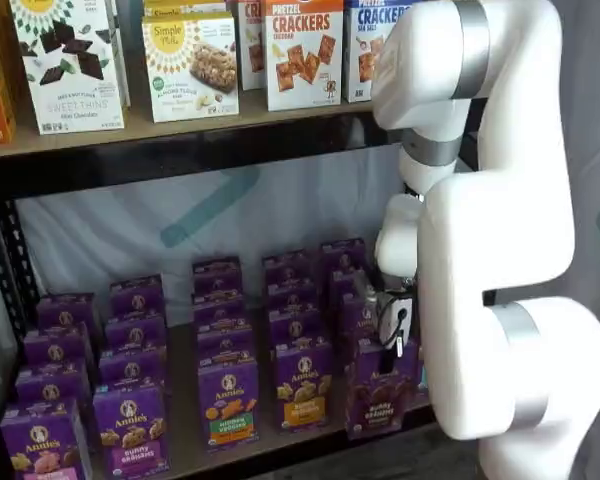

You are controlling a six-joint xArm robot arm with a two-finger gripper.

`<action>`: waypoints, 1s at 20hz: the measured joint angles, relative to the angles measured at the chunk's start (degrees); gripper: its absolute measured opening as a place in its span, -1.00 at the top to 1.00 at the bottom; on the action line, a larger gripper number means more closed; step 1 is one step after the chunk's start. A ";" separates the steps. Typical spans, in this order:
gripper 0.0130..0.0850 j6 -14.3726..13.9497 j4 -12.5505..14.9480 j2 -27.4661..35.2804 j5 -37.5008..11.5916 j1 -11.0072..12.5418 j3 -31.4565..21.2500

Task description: Pick up the purple box with a brown patch in the center, on the bottom shelf, the fifth box from the left

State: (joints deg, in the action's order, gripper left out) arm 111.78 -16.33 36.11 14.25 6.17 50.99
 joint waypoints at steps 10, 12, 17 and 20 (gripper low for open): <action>0.56 -1.83 -1.28 -8.31 -2.60 -3.22 -10.48; 0.56 -4.68 1.48 -9.61 -2.30 -3.38 -11.86; 0.56 -12.07 7.81 -14.06 -0.70 -4.58 -15.92; 0.56 -14.99 9.77 -16.50 1.01 -5.55 -17.63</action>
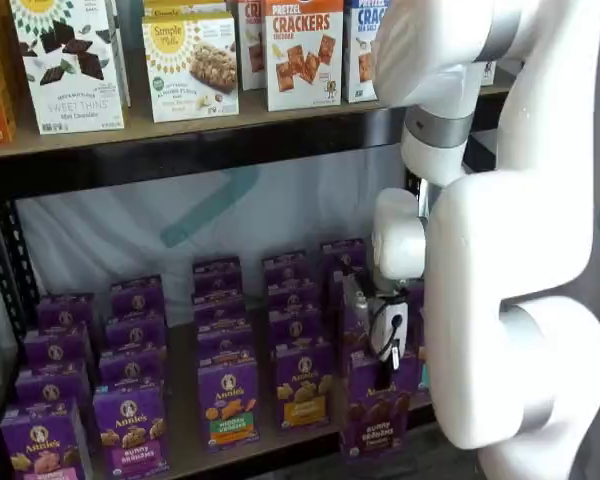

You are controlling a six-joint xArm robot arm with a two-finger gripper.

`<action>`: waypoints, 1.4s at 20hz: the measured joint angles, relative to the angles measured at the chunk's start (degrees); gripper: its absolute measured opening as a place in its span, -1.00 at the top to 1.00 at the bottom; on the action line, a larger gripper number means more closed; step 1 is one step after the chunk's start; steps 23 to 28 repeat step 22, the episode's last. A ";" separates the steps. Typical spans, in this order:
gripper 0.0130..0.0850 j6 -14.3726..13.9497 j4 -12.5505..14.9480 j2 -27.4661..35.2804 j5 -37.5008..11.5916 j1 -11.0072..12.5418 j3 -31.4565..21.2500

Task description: Pick up the purple box with a brown patch in the center, on the bottom shelf, the fifth box from the left

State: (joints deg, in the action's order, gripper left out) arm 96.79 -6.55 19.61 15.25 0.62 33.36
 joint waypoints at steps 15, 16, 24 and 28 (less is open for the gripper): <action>0.56 -3.33 2.20 -18.32 10.15 -0.76 -10.03; 0.56 -3.66 2.60 -19.39 10.92 -0.70 -10.43; 0.56 -3.19 1.63 -25.47 17.18 -0.89 -11.79; 0.56 -3.19 1.63 -25.47 17.18 -0.89 -11.79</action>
